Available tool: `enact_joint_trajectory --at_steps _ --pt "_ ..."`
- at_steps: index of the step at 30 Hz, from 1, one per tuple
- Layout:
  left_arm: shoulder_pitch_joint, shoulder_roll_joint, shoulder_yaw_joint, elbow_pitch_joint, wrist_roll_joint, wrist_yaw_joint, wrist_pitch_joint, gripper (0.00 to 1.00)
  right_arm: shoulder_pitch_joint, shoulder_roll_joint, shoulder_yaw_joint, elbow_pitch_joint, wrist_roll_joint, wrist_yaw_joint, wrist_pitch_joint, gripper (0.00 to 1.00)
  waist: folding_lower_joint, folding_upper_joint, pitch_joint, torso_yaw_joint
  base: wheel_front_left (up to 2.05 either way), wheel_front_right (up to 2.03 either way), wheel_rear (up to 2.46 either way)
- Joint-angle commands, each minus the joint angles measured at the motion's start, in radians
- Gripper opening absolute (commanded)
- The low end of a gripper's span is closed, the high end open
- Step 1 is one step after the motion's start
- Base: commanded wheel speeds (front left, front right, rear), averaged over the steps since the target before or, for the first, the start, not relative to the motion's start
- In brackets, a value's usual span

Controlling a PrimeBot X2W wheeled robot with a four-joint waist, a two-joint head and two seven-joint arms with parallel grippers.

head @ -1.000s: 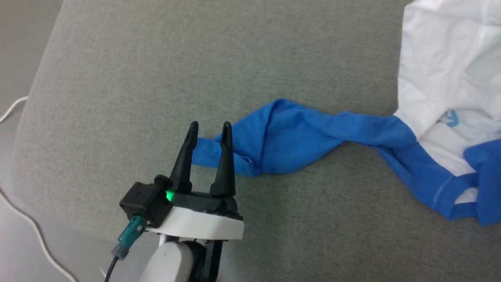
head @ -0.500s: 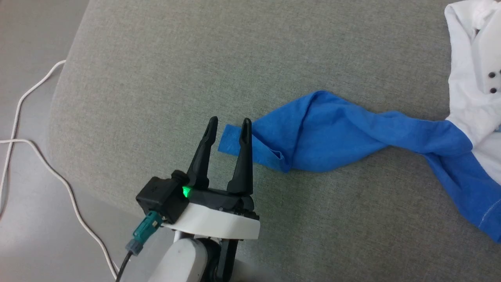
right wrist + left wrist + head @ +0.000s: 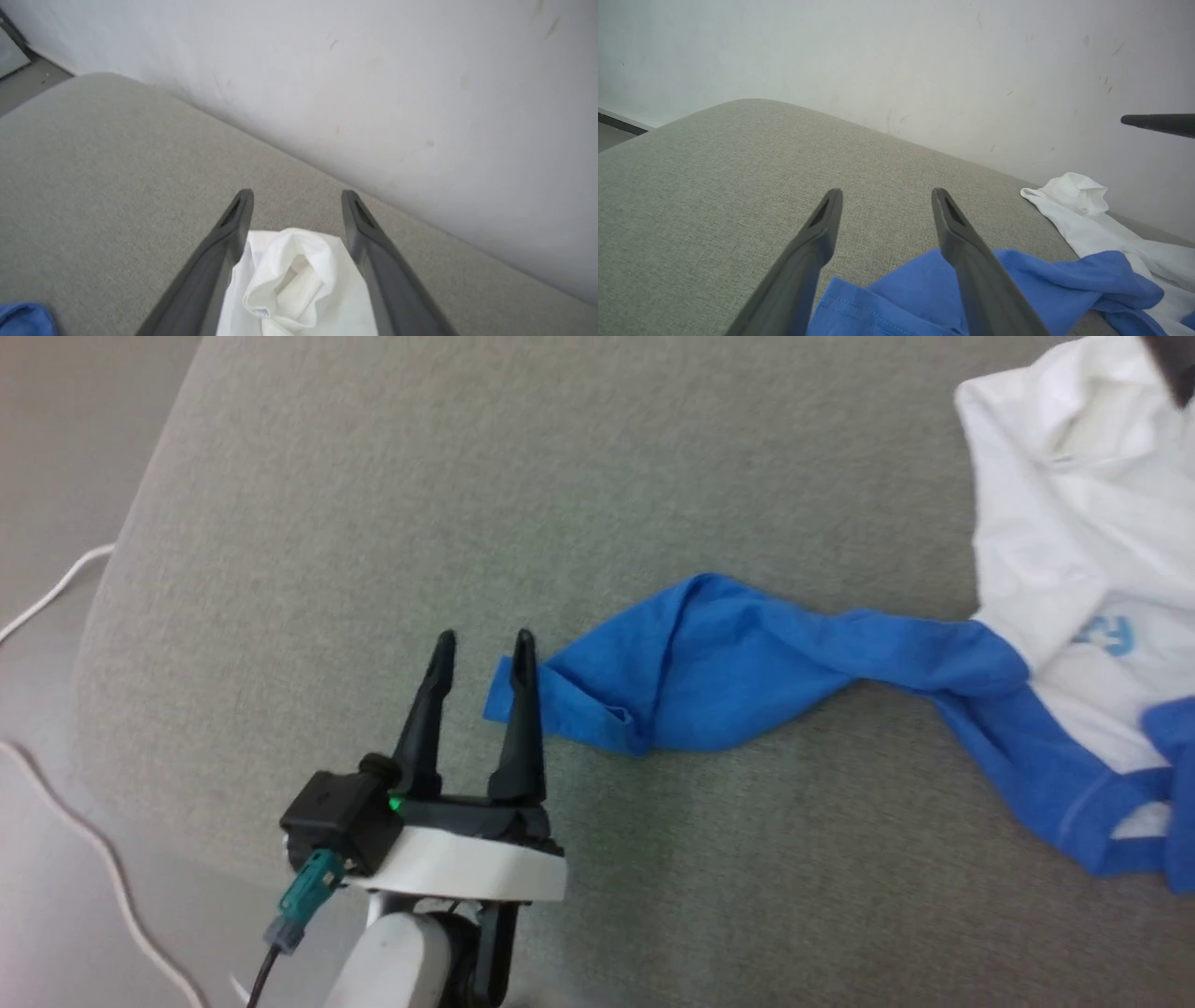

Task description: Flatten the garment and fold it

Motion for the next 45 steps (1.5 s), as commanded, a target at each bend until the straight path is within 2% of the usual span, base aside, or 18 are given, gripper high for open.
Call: enact_joint_trajectory --at_steps 1,4,7,13,16,18,20,25,29,31,34,39,41,42,45 --pt "0.021 -0.001 0.021 0.003 0.021 -0.011 -0.005 1.0 0.035 -0.006 -0.036 -0.059 0.016 -0.001 -0.048 1.0 0.0 -0.0001 -0.086 -0.086 0.0 0.0 0.0" --pt "0.044 -0.001 0.046 0.001 0.038 -0.024 -0.005 1.0 0.126 -0.007 -0.11 -0.183 0.018 -0.001 -0.139 1.0 0.0 -0.0001 -0.108 -0.115 0.0 0.0 0.0" --pt "0.06 -0.001 0.063 -0.001 0.052 -0.037 -0.005 1.0 0.265 0.02 -0.214 -0.321 0.01 -0.001 -0.226 1.0 0.0 -0.0001 -0.12 -0.137 0.0 0.0 0.0" --pt "0.089 -0.001 0.088 -0.009 0.071 -0.053 -0.005 1.0 0.603 0.178 -0.418 -0.589 -0.019 -0.001 -0.417 1.0 0.0 -0.0001 -0.121 -0.183 0.0 0.0 0.0" --pt "0.102 -0.001 0.093 -0.012 0.076 -0.061 -0.005 1.0 0.776 0.281 -0.484 -0.656 -0.071 -0.001 -0.538 1.0 0.0 -0.0001 -0.113 -0.2 0.0 0.0 0.0" --pt "0.108 -0.001 0.097 -0.017 0.076 -0.062 -0.005 1.0 0.881 0.362 -0.5 -0.675 -0.097 -0.001 -0.612 1.0 0.0 -0.0001 -0.105 -0.211 0.0 0.0 0.0" --pt "0.115 -0.001 0.103 -0.023 0.077 -0.061 -0.005 1.0 0.955 0.405 -0.502 -0.658 -0.107 -0.001 -0.685 1.0 0.0 -0.0001 -0.097 -0.228 0.0 0.0 0.0" --pt "0.103 -0.001 0.1 -0.019 0.093 -0.068 -0.005 1.0 1.013 0.419 -0.438 -0.564 -0.071 -0.001 -0.792 1.0 0.0 -0.0001 -0.077 -0.267 0.0 0.0 0.0" --pt "0.041 0.011 0.075 -0.002 0.138 -0.086 0.004 1.0 0.986 0.419 -0.408 -0.544 -0.082 -0.001 -0.818 1.0 0.0 -0.0001 -0.071 -0.275 0.0 0.0 0.0" --pt "-0.005 0.027 0.051 0.012 0.159 -0.098 0.063 1.0 0.973 0.42 -0.402 -0.545 -0.09 -0.001 -0.816 1.0 0.0 -0.0001 -0.066 -0.269 0.0 0.0 0.0" --pt "-0.073 0.06 0.019 0.063 0.177 -0.11 0.264 1.0 0.965 0.42 -0.383 -0.549 -0.097 -0.001 -0.801 1.0 0.0 -0.0001 -0.057 -0.252 0.0 0.0 0.0" --pt "-0.145 0.116 0.02 0.13 0.204 -0.071 0.606 1.0 0.965 0.42 -0.343 -0.558 -0.101 -0.001 -0.773 1.0 0.0 -0.0001 -0.038 -0.237 0.0 0.0 0.0" --pt "-0.15 0.112 0.021 0.136 0.184 -0.066 0.691 1.0 0.968 0.42 -0.334 -0.561 -0.102 -0.001 -0.763 1.0 0.0 -0.0001 -0.031 -0.233 0.0 0.0 0.0" --pt "-0.15 0.112 0.021 0.136 0.184 -0.066 0.691 1.0 0.968 0.42 -0.334 -0.561 -0.102 -0.001 -0.763 1.0 0.0 -0.0001 -0.031 -0.233 0.0 0.0 0.0" --pt "-0.145 0.111 0.004 0.157 0.158 -0.08 0.787 1.0 0.973 0.42 -0.32 -0.567 -0.105 -0.001 -0.749 1.0 0.0 -0.0001 -0.022 -0.229 0.0 0.0 0.0"
